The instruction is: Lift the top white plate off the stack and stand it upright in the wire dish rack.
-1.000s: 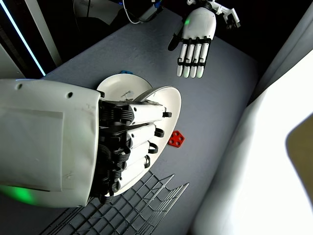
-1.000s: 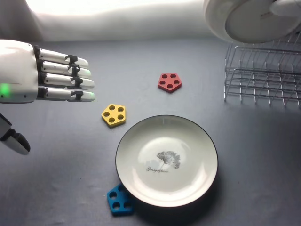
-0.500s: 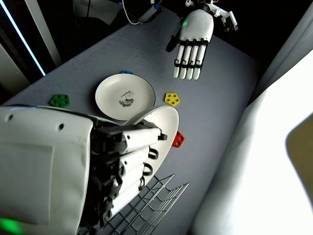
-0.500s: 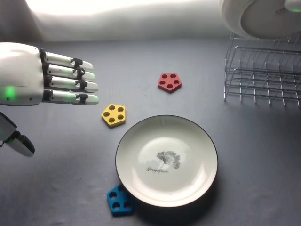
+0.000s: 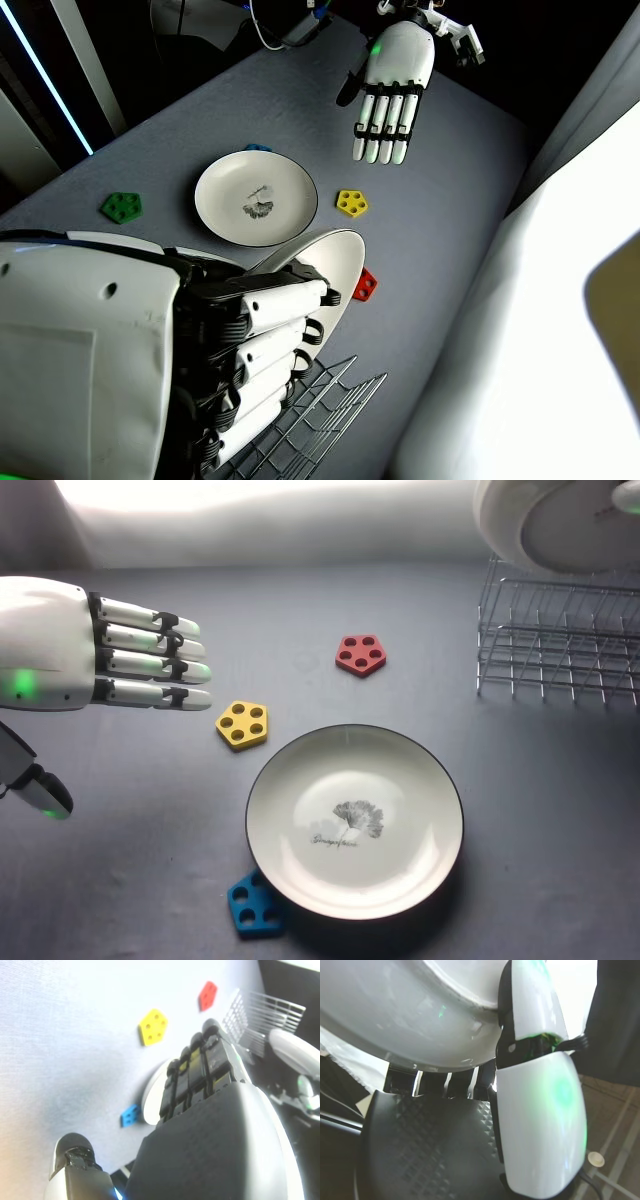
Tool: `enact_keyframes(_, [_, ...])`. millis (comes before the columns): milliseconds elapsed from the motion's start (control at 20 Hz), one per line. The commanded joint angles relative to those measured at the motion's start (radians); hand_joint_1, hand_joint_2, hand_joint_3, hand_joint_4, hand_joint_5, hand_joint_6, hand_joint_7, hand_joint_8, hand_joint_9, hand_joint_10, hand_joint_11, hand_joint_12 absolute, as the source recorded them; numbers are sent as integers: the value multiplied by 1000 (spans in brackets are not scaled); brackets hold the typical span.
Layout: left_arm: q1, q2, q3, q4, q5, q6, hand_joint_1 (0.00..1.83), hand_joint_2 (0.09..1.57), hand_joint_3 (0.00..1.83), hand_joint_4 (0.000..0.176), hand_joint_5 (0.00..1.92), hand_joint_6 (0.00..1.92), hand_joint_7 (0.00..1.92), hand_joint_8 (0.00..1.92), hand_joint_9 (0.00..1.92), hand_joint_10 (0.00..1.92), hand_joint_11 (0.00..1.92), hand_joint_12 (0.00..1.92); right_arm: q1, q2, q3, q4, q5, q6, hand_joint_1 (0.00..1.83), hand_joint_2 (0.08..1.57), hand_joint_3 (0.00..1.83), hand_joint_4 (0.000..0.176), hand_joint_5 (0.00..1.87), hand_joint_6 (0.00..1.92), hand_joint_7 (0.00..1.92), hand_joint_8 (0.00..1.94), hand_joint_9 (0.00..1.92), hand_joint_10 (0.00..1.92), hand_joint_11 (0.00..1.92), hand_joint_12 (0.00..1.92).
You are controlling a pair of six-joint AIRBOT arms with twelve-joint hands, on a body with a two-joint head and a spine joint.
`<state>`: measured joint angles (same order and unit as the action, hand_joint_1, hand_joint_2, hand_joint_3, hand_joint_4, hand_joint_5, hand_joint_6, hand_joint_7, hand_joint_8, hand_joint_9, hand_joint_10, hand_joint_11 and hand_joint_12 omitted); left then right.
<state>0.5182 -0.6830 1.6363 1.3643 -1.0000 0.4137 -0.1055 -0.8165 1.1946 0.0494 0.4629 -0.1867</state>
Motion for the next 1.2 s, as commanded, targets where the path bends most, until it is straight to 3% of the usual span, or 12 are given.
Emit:
enact_keyframes(0, [-18, 1, 0, -75, -42, 1, 185, 882, 0, 0, 53, 4, 74, 5, 82, 4, 122, 11, 12, 18, 8, 29, 153, 18, 1494, 1067, 0, 0, 896, 1091, 1061, 613, 1074, 766, 987, 1336])
enact_keyframes(200, [-18, 1, 1, -74, -45, 1, 172, 888, 2, 0, 46, 0, 70, 1, 79, 1, 116, 7, -1, 24, 8, 34, 153, 19, 1492, 1082, 0, 0, 885, 1125, 1022, 673, 1039, 816, 935, 1406])
enact_keyframes(350, [-18, 2, 1, -74, -44, 1, 177, 889, 2, 0, 46, 3, 66, 3, 82, 3, 124, 11, -19, 25, 9, 34, 156, 19, 1494, 1066, 0, 0, 897, 1075, 1087, 566, 1069, 774, 995, 1350])
enact_keyframes(600, [-18, 2, 0, -72, -41, 1, 165, 889, 1, 0, 34, 0, 60, 2, 74, 1, 110, 5, -31, 23, 18, 39, 166, 19, 1494, 1074, 0, 0, 871, 1119, 1052, 643, 1066, 774, 969, 1365])
enact_keyframes(900, [-18, 1, -1, -76, -36, 1, 172, 887, 0, 0, 43, 3, 61, 2, 71, 4, 104, 4, -37, 14, 43, 57, 168, 20, 1495, 1067, 0, 0, 892, 1088, 1069, 594, 1096, 739, 970, 1362])
enact_keyframes(1000, [-18, 1, -1, -76, -36, 1, 162, 888, 0, 0, 34, 3, 51, 2, 69, 3, 105, 5, -36, 10, 50, 64, 168, 25, 1493, 1080, 1, 0, 866, 1128, 1029, 669, 1068, 783, 941, 1403])
enact_keyframes(1150, [-18, 0, -1, -78, -37, 1, 171, 890, 1, 0, 53, 7, 64, 5, 82, 5, 128, 14, -34, 7, 58, 87, 168, 25, 1494, 1069, 0, 0, 895, 1095, 1061, 609, 1088, 743, 967, 1364])
